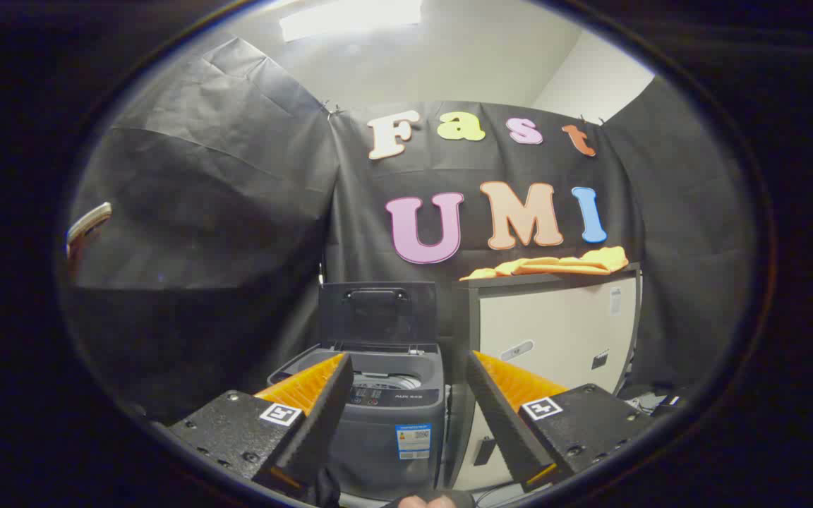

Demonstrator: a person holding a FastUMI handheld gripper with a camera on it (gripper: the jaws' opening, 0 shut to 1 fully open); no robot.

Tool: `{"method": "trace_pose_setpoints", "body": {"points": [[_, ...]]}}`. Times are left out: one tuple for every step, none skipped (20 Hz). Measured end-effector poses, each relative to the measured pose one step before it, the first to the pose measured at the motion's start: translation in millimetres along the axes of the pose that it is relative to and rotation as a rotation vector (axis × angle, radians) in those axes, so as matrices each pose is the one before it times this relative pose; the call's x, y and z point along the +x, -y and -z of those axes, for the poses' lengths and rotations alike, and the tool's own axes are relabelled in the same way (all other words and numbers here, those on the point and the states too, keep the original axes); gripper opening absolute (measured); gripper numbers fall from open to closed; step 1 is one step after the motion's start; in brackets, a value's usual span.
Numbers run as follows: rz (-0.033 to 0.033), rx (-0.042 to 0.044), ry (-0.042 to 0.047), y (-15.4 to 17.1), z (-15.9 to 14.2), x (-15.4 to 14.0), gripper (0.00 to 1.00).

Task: Put the clothes into the washing machine and then close the washing machine lid.

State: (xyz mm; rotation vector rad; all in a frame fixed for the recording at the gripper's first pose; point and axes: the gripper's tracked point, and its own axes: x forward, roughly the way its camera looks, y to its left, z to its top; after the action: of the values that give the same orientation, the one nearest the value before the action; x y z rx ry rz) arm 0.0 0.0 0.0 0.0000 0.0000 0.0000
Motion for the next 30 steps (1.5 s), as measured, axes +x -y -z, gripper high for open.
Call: {"method": "trace_pose_setpoints", "body": {"points": [[-0.00100,-0.00103,-0.00287,-0.59,0.65,0.32,0.97],[0.00042,-0.00201,-0.00337,-0.01,0.75,-0.34,0.97],[-0.00164,-0.00269,0.00162,-0.90,-0.28,-0.15,0.97],[0.00024,-0.00066,-0.00116,-0.12,0.42,0.59,0.97],[-0.00028,0.00154,0.00174,-0.09,-0.23,-0.66,0.97],[-0.00222,0.00222,-0.00060,-0.71,0.03,0.18,0.97],[0.00015,0.00243,-0.00071,0.02,0.82,-0.30,0.97],[-0.00045,-0.00057,0.00147,0.03,0.04,0.46,0.97],[0.00026,-0.00250,-0.00168,-0.04,0.17,0.10,0.97],[0.00106,-0.00289,-0.00228,-0.22,0.24,0.07,0.97],[-0.00170,-0.00279,0.00185,-0.13,0.12,-0.25,0.97],[0.00088,-0.00126,0.00224,0.21,-0.92,0.40,0.97],[-0.00044,0.00032,-0.00084,-0.21,0.46,-0.10,0.97],[-0.00061,-0.00049,0.00038,-0.56,-0.04,-0.08,0.97],[0.00114,-0.00302,0.00169,0.12,-0.93,-0.65,0.98],[0.00121,-0.00153,0.00209,1.27,-0.79,0.04,0.98],[0.00061,0.00094,-0.00093,0.06,0.50,0.23,0.98],[-0.00096,0.00259,-0.00154,0.01,0.61,0.18,0.98],[-0.00058,0.00174,-0.00048,-0.26,0.84,-0.42,0.98],[0.00208,-0.00062,-0.00162,0.66,0.12,0.22,0.98],[-0.00117,-0.00088,-0.00485,-0.06,2.76,0.67,0.98],[-0.00207,-0.00124,-0.00287,-0.86,0.38,-0.15,0.98],[-0.00058,-0.00234,0.00099,-0.65,0.15,-0.36,0.98],[0.00040,-0.00149,0.00066,-0.30,-1.00,0.06,0.98],[-0.00211,0.00006,-0.00273,0.01,1.50,0.51,0.98],[-0.00333,-0.00164,-0.00088,-1.03,-0.53,0.38,0.98],[0.00280,-0.00413,0.00114,1.24,-1.25,-0.39,0.98],[0.00185,-0.00390,-0.00017,1.15,-0.35,0.36,0.98],[0.00296,-0.00037,-0.00074,1.60,-0.44,0.74,0.98],[0.00268,0.00099,0.00031,1.51,-0.84,1.39,0.98]]}}
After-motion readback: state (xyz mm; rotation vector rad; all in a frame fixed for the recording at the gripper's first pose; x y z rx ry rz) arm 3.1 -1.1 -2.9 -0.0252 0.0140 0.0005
